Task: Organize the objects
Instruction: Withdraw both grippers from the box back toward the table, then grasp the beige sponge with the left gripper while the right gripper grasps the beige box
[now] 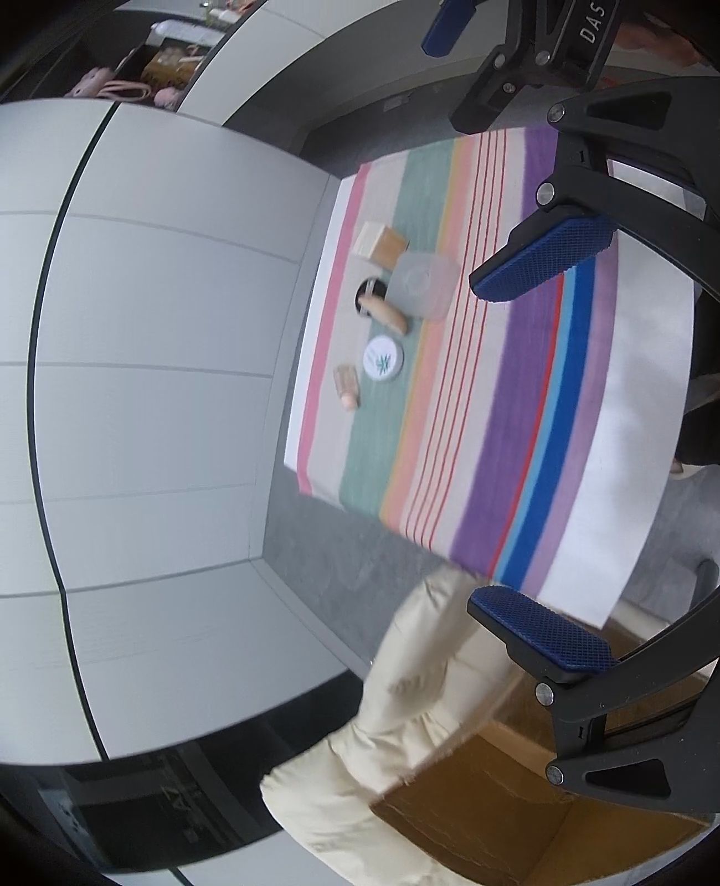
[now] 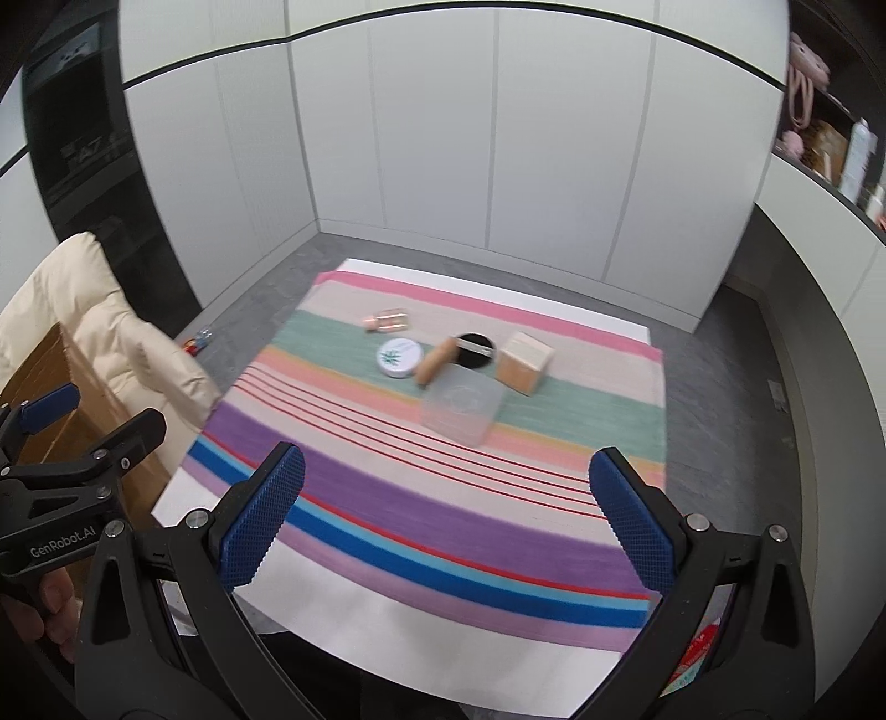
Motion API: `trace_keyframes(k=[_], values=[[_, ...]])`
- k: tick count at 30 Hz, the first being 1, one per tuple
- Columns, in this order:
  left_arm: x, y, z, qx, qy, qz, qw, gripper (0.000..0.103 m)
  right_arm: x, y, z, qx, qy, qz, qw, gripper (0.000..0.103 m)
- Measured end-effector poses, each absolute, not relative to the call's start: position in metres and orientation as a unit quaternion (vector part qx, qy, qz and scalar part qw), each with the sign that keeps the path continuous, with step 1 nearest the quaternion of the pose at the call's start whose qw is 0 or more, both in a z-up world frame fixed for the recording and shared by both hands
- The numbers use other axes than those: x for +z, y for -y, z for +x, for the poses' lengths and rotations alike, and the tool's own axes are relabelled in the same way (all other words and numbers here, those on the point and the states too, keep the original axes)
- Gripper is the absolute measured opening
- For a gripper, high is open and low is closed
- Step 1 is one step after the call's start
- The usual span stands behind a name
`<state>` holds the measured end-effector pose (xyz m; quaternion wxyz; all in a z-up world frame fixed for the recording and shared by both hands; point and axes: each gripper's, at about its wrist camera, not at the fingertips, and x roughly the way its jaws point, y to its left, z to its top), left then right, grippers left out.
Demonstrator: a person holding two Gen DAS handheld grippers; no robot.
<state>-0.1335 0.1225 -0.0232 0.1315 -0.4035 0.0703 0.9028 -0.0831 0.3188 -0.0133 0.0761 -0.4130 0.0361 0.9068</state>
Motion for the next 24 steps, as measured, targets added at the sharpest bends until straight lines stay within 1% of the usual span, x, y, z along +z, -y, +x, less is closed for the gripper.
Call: trace_keyframes(k=[8, 13, 22, 24], values=[[-0.041, -0.156, -0.14, 0.891, -0.074, -0.421, 0.153, 0.103, -0.032, -0.363, -0.076, 0.899, -0.049, -0.423, 0.102, 0.103], [-0.056, -0.175, -0.156, 0.885, -0.071, -0.433, 0.156, 0.103, -0.057, -0.388, -0.075, 0.889, -0.06, -0.436, 0.124, 0.103], [-0.107, -0.226, -0.199, 0.87, -0.095, -0.453, 0.169, 0.102, -0.086, -0.417, -0.115, 0.884, -0.043, -0.449, 0.126, 0.103], [-0.118, -0.236, -0.209, 0.869, -0.102, -0.452, 0.172, 0.099, -0.098, -0.422, -0.131, 0.883, -0.043, -0.452, 0.121, 0.103]])
